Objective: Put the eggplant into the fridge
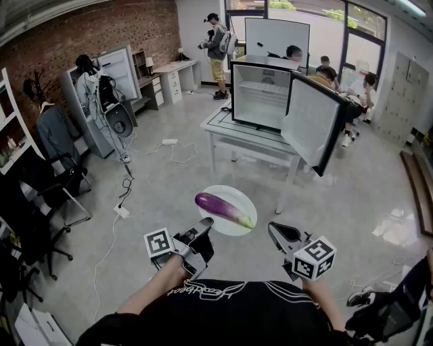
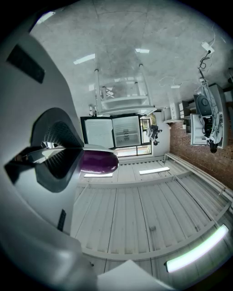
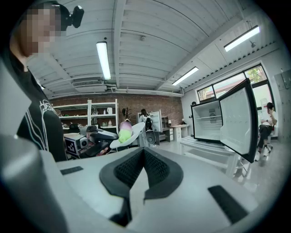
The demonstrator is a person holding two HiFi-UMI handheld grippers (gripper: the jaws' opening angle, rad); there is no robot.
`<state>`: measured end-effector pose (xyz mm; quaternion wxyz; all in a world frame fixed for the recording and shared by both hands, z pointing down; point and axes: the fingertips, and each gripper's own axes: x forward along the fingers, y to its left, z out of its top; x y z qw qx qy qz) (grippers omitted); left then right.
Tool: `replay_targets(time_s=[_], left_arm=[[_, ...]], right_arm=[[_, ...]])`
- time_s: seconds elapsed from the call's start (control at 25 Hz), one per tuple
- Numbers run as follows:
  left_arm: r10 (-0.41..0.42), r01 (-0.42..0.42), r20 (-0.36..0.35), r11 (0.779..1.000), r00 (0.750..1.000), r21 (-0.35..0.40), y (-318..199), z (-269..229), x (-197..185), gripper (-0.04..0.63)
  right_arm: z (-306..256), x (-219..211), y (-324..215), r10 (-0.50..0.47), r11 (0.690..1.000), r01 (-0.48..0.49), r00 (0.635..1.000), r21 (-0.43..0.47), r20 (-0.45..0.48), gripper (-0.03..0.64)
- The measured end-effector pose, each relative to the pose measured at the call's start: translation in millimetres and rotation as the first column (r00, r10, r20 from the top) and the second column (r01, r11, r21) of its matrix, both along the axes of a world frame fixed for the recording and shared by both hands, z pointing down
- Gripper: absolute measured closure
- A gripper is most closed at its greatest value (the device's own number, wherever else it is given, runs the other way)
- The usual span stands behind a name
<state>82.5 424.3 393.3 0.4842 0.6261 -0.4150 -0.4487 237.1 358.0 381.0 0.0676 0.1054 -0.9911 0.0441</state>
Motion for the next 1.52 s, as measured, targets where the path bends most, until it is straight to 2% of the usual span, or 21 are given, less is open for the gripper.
replay_targets(time_s=[0.44,0.76,1.08,1.52], left_arm=[[0.014,-0.014,0.011,1.0,1.0,-0.009,-7.7,3.6,14.1,0.578],[0.007,-0.007,0.014,1.0,1.0,-0.02,-5.4,10.8,15.2,0.578],[-0.004,0.005,0.014,0.999,1.0,-0.036,-2.6,20.2,13.2,0.578],[0.021,-0.022,-0.015,0.997,1.0,-0.073,-11.2,37.5,22.7,0.578]], right_arm=[[6.7,17.3,-6.1,0.035,0.999,-0.035,0.999,-0.007,0.012,0.611],[12.9,15.5,-4.6,0.014,1.0,-0.014,1.0,0.0,0.022,0.611],[19.2,18.3,-5.6,0.023,0.998,-0.02,0.999,-0.056,0.048,0.611],[41.1,24.8,-7.9,0.032,0.998,-0.032,0.999,-0.06,-0.007,0.611]])
